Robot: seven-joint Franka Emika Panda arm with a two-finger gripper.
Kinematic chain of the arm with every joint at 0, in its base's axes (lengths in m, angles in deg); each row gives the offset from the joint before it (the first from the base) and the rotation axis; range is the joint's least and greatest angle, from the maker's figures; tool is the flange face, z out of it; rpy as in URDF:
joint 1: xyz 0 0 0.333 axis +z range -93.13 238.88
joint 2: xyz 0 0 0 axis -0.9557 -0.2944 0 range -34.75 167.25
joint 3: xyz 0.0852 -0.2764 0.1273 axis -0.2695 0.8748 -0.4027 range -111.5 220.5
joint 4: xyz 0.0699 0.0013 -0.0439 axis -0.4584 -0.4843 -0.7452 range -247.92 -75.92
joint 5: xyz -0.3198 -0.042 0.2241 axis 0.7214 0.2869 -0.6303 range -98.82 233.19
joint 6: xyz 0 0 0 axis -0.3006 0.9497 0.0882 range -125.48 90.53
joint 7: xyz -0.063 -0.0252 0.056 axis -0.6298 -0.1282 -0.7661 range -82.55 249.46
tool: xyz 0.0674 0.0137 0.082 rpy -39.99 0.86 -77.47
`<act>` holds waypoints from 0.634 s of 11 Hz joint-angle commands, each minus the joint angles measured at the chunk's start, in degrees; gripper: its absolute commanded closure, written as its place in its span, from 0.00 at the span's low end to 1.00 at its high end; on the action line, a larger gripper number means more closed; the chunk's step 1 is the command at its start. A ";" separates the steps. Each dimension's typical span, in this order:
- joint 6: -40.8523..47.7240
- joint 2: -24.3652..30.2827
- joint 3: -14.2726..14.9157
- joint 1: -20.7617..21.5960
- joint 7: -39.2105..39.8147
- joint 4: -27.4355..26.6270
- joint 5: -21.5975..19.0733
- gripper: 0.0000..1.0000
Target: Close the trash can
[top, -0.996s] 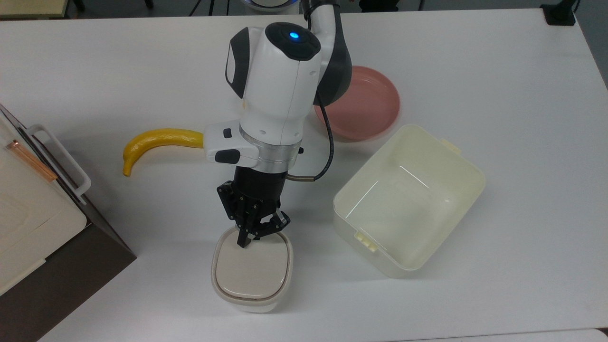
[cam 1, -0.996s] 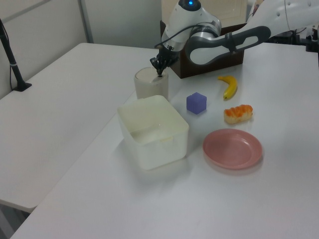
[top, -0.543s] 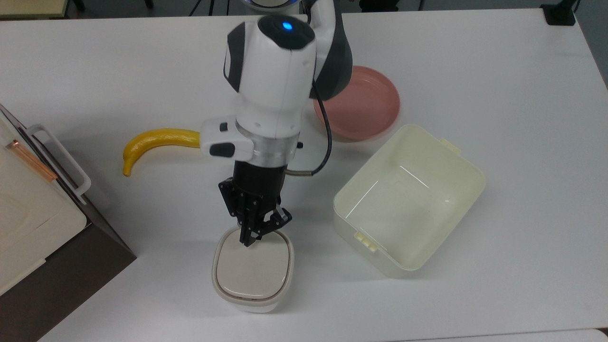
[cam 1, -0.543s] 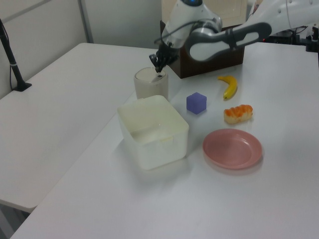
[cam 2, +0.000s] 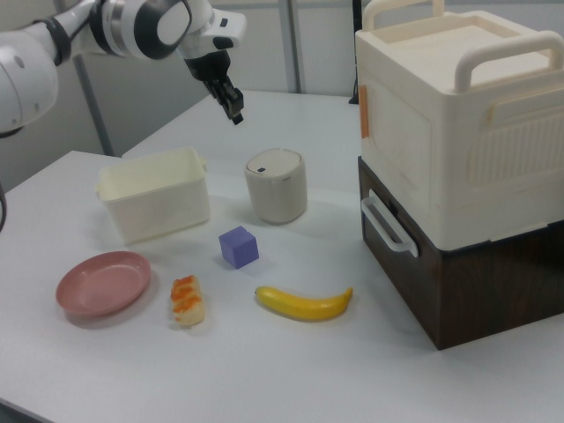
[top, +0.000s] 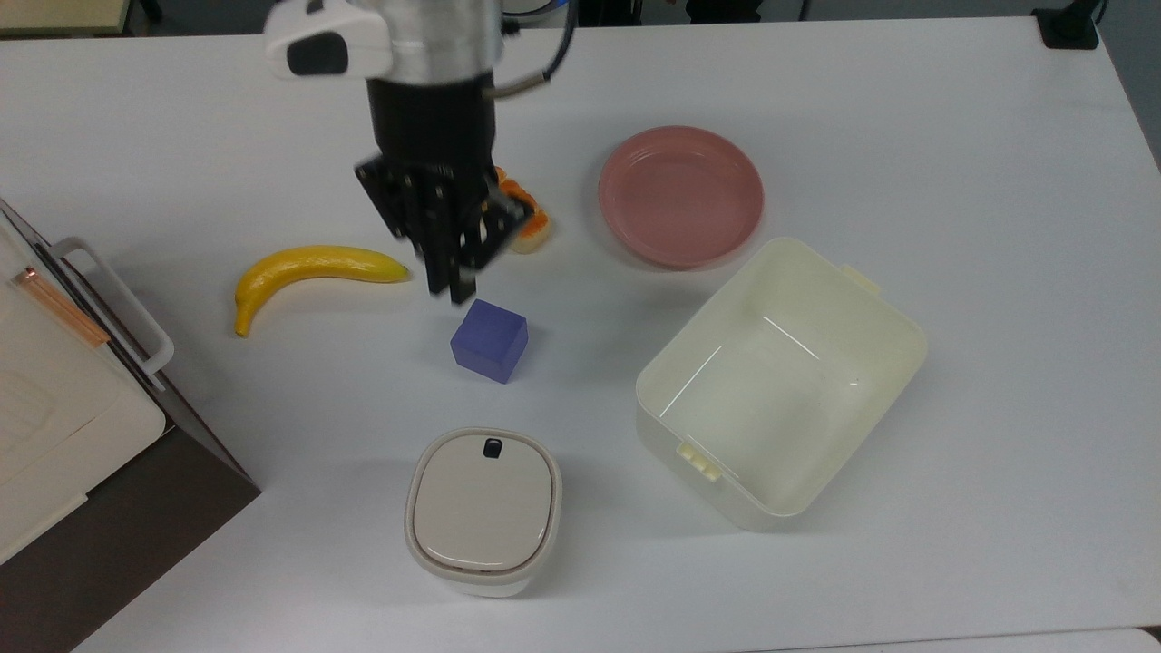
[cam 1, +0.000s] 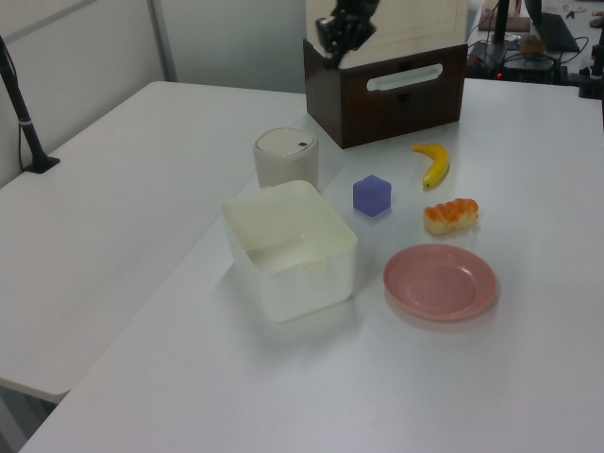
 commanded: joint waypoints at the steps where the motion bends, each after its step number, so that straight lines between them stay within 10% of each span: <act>1: 16.75 10.11 0.47 -1.90 19.79 -9.54 -2.25 0.63; 2: 20.37 14.32 0.47 -2.52 24.89 -14.27 -2.16 0.56; 4: 21.90 19.79 0.82 -2.96 26.88 -19.05 -1.72 0.06; 7: 21.29 23.66 1.79 -2.35 26.53 -23.26 -1.46 0.00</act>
